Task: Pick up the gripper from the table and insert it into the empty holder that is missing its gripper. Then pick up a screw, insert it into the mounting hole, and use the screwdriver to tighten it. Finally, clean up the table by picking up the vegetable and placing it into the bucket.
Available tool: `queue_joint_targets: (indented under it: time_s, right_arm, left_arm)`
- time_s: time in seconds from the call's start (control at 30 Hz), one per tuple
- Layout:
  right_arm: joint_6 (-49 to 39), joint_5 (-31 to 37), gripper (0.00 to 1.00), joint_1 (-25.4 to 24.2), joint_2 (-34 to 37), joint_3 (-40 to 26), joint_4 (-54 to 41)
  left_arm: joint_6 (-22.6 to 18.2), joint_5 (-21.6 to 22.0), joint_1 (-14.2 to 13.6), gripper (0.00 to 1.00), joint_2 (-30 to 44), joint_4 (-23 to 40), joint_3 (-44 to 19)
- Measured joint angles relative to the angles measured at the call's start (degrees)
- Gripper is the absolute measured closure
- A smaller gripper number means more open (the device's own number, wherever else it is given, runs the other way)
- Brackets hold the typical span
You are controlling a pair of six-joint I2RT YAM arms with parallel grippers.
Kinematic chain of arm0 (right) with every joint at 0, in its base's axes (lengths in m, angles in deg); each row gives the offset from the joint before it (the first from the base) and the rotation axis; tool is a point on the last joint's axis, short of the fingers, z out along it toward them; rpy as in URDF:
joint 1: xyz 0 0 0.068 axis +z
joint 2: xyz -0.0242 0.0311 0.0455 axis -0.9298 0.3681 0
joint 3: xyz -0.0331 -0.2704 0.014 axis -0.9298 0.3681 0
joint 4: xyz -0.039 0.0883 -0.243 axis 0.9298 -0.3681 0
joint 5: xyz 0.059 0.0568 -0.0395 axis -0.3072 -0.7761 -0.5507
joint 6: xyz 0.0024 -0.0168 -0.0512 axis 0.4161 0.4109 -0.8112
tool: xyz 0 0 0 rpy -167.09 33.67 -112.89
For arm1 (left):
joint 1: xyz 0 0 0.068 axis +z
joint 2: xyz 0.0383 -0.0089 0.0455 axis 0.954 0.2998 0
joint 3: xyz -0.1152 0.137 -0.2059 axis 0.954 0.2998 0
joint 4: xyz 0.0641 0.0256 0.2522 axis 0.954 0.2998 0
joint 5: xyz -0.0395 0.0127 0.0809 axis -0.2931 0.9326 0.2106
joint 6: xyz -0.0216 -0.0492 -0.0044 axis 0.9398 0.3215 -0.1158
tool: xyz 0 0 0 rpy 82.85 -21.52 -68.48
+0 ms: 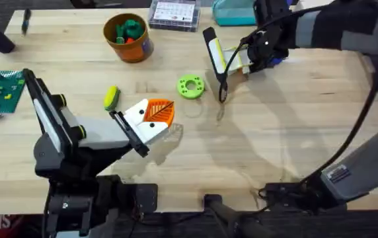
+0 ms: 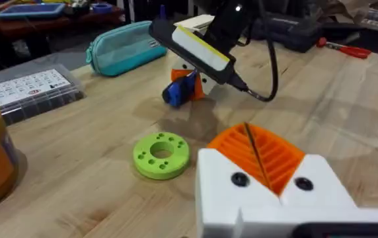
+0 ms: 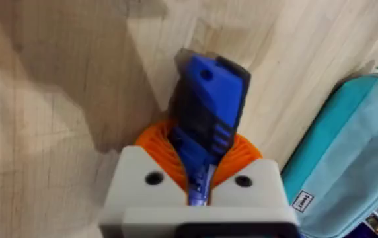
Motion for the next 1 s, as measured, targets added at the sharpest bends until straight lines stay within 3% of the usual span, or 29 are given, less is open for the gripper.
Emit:
queue_joint_targets:
  time_s: [0.13,0.37,0.43,0.53,0.57,0.83,0.93,1.0]
  right_arm:
    - [0.03,-0.21,0.75,0.02,-0.04,-0.44,-0.03]
    - [0.59,-0.19,0.668,0.07,-0.43,-0.77,-1.8]
    - [1.13,-0.21,0.509,0.11,-1.34,-0.77,-3.97]
    - [2.14,-0.17,0.112,0.22,-3.71,-0.75,-7.33]
    - [2.5,-0.19,0.035,0.22,-4.59,-0.75,-7.86]
    - [14.07,-0.2,0.008,0.33,-12.01,-0.75,-8.64]
    - [23.06,-0.19,0.008,0.33,-15.4,-0.75,-9.32]
    - [29.06,-0.21,0.008,0.33,-18.18,-0.75,-10.17]
  left_arm:
    - [0.0,0.0,0.0,0.996,-0.02,0.0,0.0]
    - [0.0,0.0,0.0,0.996,0.0,-0.02,0.0]
    - [0.0,0.0,0.0,0.996,-0.01,-0.02,0.0]
    - [0.0,0.0,0.0,0.996,-0.01,-0.02,0.0]
    - [0.0,0.0,0.0,0.996,0.01,-0.02,0.0]
    - [-0.01,0.0,0.0,0.989,0.01,-0.02,0.0]
    - [0.01,0.01,0.0,0.823,-0.01,-0.02,0.0]
    - [-0.04,0.02,0.0,0.568,0.01,-0.04,0.0]
